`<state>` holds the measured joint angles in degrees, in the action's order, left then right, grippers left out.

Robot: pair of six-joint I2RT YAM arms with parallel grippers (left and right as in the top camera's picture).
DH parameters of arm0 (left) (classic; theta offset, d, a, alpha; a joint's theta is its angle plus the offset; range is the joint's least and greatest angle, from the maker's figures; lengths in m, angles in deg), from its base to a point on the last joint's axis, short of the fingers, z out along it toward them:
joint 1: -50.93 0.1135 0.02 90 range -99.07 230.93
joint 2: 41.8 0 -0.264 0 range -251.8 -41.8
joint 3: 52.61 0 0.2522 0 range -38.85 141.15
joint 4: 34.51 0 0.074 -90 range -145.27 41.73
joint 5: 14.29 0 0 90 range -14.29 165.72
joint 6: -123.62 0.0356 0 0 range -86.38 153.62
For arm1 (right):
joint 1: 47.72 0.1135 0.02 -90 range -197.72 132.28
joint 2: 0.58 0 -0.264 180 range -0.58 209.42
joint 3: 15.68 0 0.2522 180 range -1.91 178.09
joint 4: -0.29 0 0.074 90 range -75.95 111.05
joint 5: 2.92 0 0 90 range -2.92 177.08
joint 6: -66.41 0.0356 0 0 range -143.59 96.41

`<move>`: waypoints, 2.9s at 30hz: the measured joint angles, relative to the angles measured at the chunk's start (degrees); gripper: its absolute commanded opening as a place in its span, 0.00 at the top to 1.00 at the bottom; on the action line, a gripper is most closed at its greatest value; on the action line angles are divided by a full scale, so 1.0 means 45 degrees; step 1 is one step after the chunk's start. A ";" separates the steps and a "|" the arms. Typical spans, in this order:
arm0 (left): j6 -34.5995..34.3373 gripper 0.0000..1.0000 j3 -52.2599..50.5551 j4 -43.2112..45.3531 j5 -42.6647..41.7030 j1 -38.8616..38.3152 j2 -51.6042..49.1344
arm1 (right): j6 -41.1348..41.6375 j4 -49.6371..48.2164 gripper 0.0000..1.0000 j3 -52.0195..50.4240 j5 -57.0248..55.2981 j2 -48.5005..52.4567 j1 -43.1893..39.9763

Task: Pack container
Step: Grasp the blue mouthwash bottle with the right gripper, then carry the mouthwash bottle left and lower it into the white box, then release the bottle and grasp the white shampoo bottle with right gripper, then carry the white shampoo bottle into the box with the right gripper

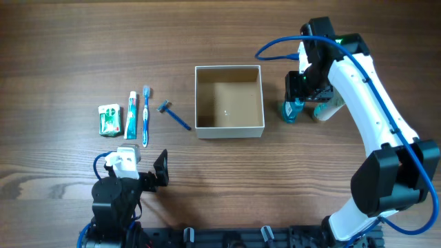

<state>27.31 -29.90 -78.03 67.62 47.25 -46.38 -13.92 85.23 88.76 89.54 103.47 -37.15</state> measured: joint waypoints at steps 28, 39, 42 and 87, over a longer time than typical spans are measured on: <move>0.0000 0.00 0.0000 0.0000 0.0000 0.0000 0.0000 | 0.0029 -0.0393 0.96 -0.1355 -0.0680 -0.3934 0.0631; 0.0000 0.00 0.0000 0.0000 0.0000 0.0000 0.0000 | 0.0185 -0.3570 0.94 -0.1282 -0.0515 -0.2977 0.4216; 0.0000 0.00 0.0000 0.0005 0.0000 0.0000 0.0000 | 0.0185 -0.4235 0.94 -0.1282 -0.0544 -0.1205 0.4216; 0.0000 0.00 0.0000 0.0005 -0.0010 0.0000 0.0000 | -0.0491 -0.0423 0.96 -0.0573 0.0257 -0.2341 -0.3483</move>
<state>27.31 -29.90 -78.01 67.57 47.25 -46.38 -16.13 83.33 86.18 90.70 92.94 -52.82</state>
